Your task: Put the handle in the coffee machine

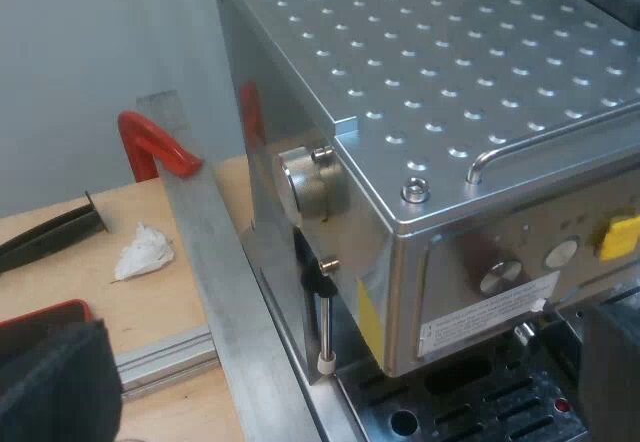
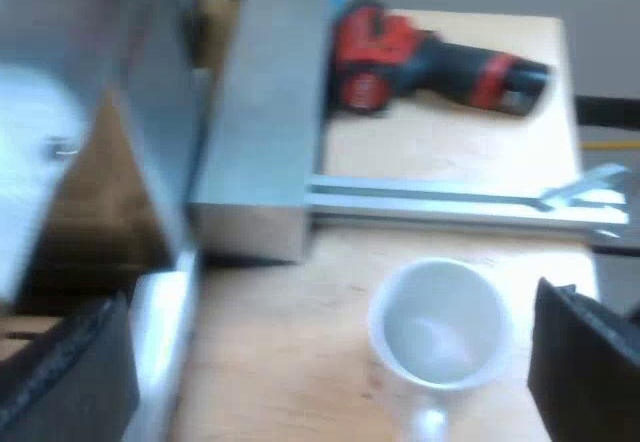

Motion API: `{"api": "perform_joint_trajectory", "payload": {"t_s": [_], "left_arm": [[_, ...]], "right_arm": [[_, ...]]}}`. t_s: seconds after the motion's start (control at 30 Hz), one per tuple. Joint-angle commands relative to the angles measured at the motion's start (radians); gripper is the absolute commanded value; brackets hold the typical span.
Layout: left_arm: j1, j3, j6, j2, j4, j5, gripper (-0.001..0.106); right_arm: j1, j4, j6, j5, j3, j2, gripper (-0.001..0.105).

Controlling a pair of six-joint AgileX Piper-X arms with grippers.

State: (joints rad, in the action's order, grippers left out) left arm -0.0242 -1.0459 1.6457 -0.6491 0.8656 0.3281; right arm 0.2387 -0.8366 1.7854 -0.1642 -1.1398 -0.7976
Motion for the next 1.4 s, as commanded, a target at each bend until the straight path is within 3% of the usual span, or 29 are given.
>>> {"api": "perform_joint_trajectory", "payload": {"t_s": [0.03,0.2,0.4,0.53,0.9,1.07,1.4], "left_arm": [[0.001,-0.007,0.012,0.027,-0.004,-0.008,0.095],[0.001,-0.007,0.012,0.095,0.004,-0.048,0.095],[0.001,-0.007,-0.003,0.229,0.1,-0.096,0.095],[0.001,-0.007,-0.047,0.331,0.132,-0.151,0.095],[0.001,-0.007,-0.057,0.503,0.256,-0.154,0.095],[0.001,-0.007,-0.084,0.619,0.363,-0.159,0.095],[0.001,-0.009,-0.12,0.751,0.539,-0.159,0.095]], "right_arm": [[-0.068,-0.035,0.043,0.013,-0.012,0.049,0.082],[-0.128,-0.043,0.052,0.013,0.002,0.132,0.082],[-0.131,-0.059,0.052,0.013,0.038,0.271,0.082],[-0.131,-0.066,0.052,0.013,0.093,0.401,0.082],[-0.131,-0.07,0.052,0.013,0.222,0.708,0.082],[-0.131,-0.124,0.052,0.013,0.254,0.821,0.082],[-0.131,-0.192,0.056,0.008,0.241,0.851,0.082]]}}
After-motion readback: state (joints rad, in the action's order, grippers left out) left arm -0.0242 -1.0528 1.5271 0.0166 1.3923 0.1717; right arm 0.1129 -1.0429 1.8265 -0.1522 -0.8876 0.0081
